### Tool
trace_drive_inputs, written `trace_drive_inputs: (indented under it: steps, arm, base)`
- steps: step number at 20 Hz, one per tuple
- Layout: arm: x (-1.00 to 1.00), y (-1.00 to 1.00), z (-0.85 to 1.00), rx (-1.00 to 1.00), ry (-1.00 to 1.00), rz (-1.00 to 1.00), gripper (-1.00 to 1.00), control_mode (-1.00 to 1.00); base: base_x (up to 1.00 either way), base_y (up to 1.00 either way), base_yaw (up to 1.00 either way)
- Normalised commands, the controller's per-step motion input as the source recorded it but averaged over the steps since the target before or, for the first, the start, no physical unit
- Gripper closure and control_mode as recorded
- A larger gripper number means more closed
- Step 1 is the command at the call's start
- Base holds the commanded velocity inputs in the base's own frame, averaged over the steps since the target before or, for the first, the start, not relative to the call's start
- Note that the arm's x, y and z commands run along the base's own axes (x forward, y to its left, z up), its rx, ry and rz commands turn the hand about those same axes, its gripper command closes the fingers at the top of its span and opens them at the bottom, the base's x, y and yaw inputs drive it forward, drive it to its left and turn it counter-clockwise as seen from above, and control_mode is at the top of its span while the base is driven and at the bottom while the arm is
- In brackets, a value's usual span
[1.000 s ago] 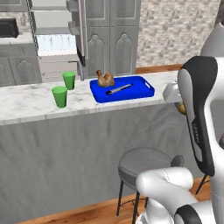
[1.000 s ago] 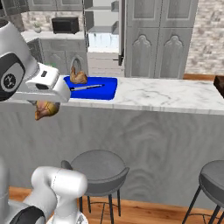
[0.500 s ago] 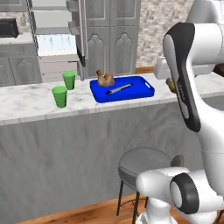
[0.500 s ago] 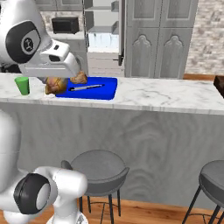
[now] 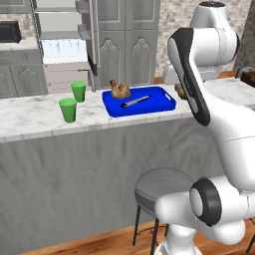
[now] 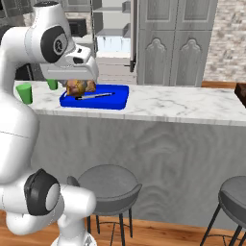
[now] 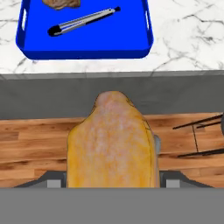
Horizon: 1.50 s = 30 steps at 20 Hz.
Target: Gather the lime and eggplant from the fridge and place them on a tray on the dining counter. Then gather the chicken drumsticks from the fridge and place them on the other tray.
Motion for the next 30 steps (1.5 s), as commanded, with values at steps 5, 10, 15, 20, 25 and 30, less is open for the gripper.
trace_drive_inputs:
  steps: [5, 10, 15, 20, 25, 30]
  arm:
    - [0.69, 0.0, -0.6, 0.0, -0.11, 0.07, 1.0, -1.0]
    - [0.75, 0.0, -0.3, 0.0, -0.15, 0.05, 1.0, -1.0]
    - [0.71, 0.0, -0.11, 0.0, -0.13, 0.03, 1.0, -1.0]
    - [0.45, 0.0, -0.14, 0.0, -0.03, 0.01, 1.0, -1.0]
    - [0.46, 0.0, 0.0, 0.0, 0.06, 0.0, 1.0, -1.0]
    - [0.39, 0.0, 0.0, 0.0, 0.11, 0.0, 1.0, -1.0]
  base:
    - [0.0, 0.0, 0.0]
    - [0.0, 0.0, 0.0]
    - [0.0, 0.0, 0.0]
    - [0.0, 0.0, 0.0]
    - [0.0, 0.0, 0.0]
    - [0.0, 0.0, 0.0]
